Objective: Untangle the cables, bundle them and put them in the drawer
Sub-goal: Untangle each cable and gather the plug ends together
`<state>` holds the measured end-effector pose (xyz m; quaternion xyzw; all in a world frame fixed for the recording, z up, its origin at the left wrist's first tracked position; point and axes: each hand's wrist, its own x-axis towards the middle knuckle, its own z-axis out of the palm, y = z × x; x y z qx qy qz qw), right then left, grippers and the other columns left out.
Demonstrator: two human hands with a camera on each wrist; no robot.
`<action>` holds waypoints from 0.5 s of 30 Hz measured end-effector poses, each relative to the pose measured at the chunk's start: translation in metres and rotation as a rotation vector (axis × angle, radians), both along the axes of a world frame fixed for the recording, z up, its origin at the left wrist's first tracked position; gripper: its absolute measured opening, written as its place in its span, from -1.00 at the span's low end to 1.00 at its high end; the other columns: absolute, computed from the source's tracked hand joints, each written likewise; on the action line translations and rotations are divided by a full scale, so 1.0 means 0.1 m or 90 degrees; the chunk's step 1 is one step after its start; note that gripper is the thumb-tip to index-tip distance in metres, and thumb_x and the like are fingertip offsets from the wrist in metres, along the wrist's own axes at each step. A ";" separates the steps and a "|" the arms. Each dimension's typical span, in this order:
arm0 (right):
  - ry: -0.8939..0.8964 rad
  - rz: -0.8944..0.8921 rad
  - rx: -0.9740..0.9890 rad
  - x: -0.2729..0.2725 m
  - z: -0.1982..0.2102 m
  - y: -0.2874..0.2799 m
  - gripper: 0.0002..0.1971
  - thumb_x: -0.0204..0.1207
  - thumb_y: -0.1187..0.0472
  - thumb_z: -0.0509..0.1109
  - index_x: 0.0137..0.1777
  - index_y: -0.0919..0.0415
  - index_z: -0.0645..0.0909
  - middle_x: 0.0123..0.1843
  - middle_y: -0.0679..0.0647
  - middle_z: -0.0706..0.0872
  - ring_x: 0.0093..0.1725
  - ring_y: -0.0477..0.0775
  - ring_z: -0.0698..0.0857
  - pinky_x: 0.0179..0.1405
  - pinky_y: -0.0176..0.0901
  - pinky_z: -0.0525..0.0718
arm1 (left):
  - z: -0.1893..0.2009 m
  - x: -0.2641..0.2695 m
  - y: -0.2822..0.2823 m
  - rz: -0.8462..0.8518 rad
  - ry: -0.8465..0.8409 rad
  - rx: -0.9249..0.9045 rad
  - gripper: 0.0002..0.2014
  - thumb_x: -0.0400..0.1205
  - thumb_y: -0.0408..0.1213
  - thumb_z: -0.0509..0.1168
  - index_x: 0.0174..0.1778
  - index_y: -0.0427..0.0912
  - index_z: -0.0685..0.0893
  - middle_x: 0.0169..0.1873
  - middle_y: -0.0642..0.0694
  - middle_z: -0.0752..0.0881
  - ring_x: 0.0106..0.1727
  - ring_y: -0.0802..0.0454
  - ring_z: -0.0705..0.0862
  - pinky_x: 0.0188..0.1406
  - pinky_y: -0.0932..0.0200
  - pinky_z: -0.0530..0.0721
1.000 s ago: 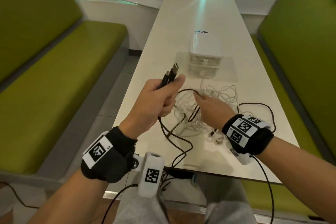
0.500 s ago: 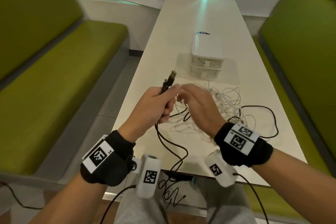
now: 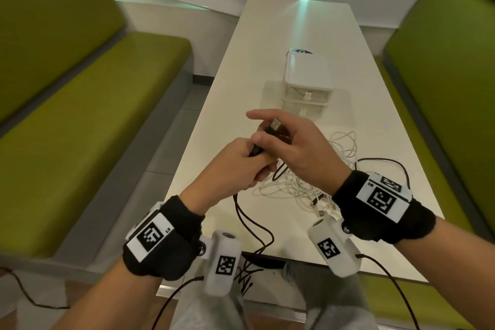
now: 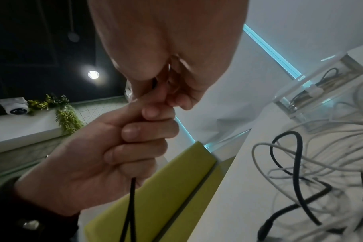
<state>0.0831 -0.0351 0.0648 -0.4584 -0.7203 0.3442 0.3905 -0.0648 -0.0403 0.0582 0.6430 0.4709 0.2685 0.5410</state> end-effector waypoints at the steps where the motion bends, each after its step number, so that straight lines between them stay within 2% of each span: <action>1: -0.037 0.006 -0.005 0.00 -0.01 0.00 -0.72 0.68 0.11 0.31 0.35 0.07 0.64 -0.01 -0.02 0.72 -0.06 -0.09 0.72 0.02 -0.18 0.67 | 0.01 0.00 0.00 -0.013 0.001 -0.007 -0.67 0.74 -0.17 0.19 -0.32 -0.22 0.57 -0.55 -0.05 0.49 -0.60 0.13 0.33 -0.63 0.34 0.30; 2: -0.059 0.018 -0.023 0.01 -0.01 -0.01 -0.71 0.72 0.09 0.23 0.36 0.09 0.63 0.05 0.01 0.68 -0.01 -0.07 0.72 0.01 -0.20 0.66 | 0.02 0.00 0.00 -0.026 0.004 -0.011 -0.67 0.75 -0.15 0.17 -0.30 -0.22 0.57 -0.52 -0.08 0.51 -0.60 0.12 0.32 -0.63 0.32 0.30; 5: -0.006 0.057 -0.127 0.00 0.03 -0.07 -0.60 0.77 0.02 0.05 0.41 0.15 0.58 0.12 0.11 0.58 -0.11 -0.04 0.72 -0.10 -0.19 0.68 | 0.02 0.00 0.00 -0.044 0.013 -0.004 -0.67 0.76 -0.12 0.14 -0.28 -0.19 0.55 -0.49 -0.09 0.55 -0.57 0.07 0.37 -0.61 0.29 0.34; 7: -0.051 0.065 -0.127 0.02 0.06 -0.08 -0.57 0.76 -0.01 0.04 0.45 0.16 0.55 0.13 0.10 0.57 0.02 -0.02 0.69 0.08 -0.16 0.66 | 0.01 0.02 0.00 -0.032 0.016 0.001 -0.70 0.76 -0.17 0.16 -0.28 -0.19 0.54 -0.53 -0.02 0.55 -0.57 0.06 0.39 -0.61 0.28 0.35; 8: -0.093 0.061 -0.109 0.03 0.07 -0.07 -0.58 0.75 -0.02 0.09 0.45 0.14 0.56 0.13 0.07 0.58 0.10 -0.02 0.66 0.16 -0.20 0.61 | 0.00 0.03 0.00 -0.021 0.017 0.008 -0.71 0.75 -0.22 0.17 -0.29 -0.18 0.54 -0.56 0.03 0.54 -0.59 0.06 0.38 -0.62 0.28 0.33; 10: -0.159 0.029 -0.033 0.05 0.09 -0.05 -0.66 0.68 0.01 0.28 0.39 0.07 0.60 0.12 0.00 0.60 0.10 -0.01 0.65 0.16 -0.23 0.57 | 0.01 0.06 0.00 -0.005 0.022 0.041 -0.74 0.71 -0.31 0.18 -0.32 -0.14 0.57 -0.61 0.07 0.52 -0.63 0.06 0.38 -0.67 0.28 0.31; 12: -0.137 0.004 0.022 0.09 0.10 -0.04 -0.76 0.59 0.07 0.42 0.23 0.02 0.66 0.07 0.01 0.65 0.05 0.02 0.66 0.09 -0.15 0.62 | 0.02 0.09 0.01 0.010 0.050 0.088 -0.74 0.66 -0.37 0.21 -0.36 -0.15 0.60 -0.64 0.04 0.53 -0.69 0.07 0.40 -0.69 0.29 0.34; 15: -0.075 -0.016 0.035 0.12 0.11 -0.04 -0.85 0.50 0.14 0.52 0.05 0.04 0.74 -0.02 0.02 0.65 -0.02 -0.04 0.66 0.05 -0.11 0.65 | 0.03 0.11 0.02 0.039 0.097 0.147 -0.72 0.60 -0.37 0.27 -0.46 -0.21 0.60 -0.74 0.02 0.54 -0.77 0.13 0.42 -0.68 0.27 0.42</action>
